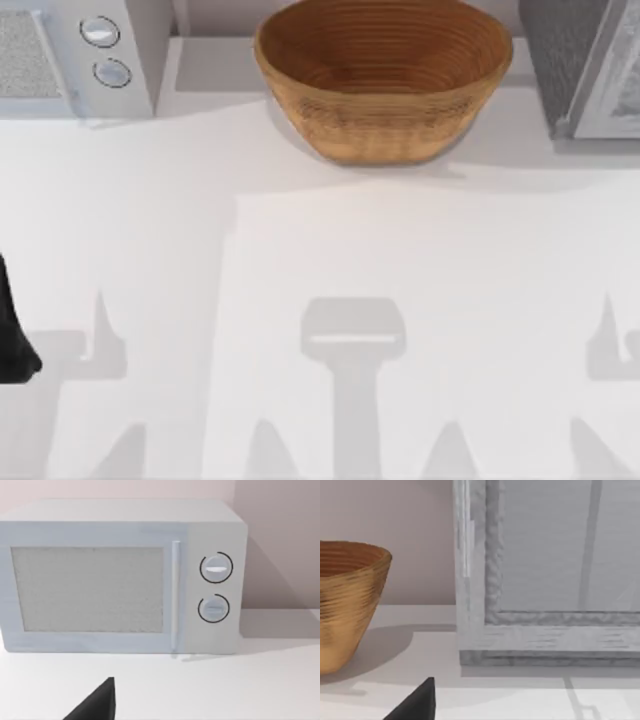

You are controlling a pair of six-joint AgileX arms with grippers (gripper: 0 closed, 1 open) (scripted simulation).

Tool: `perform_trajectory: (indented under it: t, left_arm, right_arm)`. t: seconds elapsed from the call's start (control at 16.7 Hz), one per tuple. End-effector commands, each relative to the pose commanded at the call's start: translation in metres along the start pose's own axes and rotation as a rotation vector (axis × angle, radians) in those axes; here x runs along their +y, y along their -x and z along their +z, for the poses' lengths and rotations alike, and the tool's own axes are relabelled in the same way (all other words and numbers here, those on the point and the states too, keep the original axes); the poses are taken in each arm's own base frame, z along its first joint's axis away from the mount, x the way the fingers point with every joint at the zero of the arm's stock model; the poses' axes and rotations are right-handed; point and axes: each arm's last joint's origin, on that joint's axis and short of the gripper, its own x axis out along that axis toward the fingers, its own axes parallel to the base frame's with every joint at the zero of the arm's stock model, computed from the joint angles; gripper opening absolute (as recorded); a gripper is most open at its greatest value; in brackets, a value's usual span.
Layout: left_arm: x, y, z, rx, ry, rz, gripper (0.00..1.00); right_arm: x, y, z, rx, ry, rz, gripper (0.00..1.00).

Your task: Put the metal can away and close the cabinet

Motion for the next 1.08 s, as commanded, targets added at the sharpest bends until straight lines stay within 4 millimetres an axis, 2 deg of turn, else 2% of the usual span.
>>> perform_trajectory:
  t: [0.42, 0.66, 0.9, 1.08]
  left_arm:
    - [0.0, 0.0, 0.0, 0.0, 0.0, 0.0, 1.0]
    - [0.0, 0.0, 0.0, 0.0, 0.0, 0.0, 1.0]
    - [0.0, 0.0, 0.0, 0.0, 0.0, 0.0, 1.0]
    - [0.0, 0.0, 0.0, 0.0, 0.0, 0.0, 1.0]
  right_arm:
    - [0.0, 0.0, -0.002, 0.005, 0.0, 0.002, 1.0]
    - [-0.006, -0.005, 0.006, 0.001, 0.0, 0.0, 1.0]
    - [-0.022, -0.019, 0.022, -0.005, -0.001, -0.001, 1.0]
    - [-0.044, -0.035, 0.032, -0.003, -0.003, -0.001, 1.0]
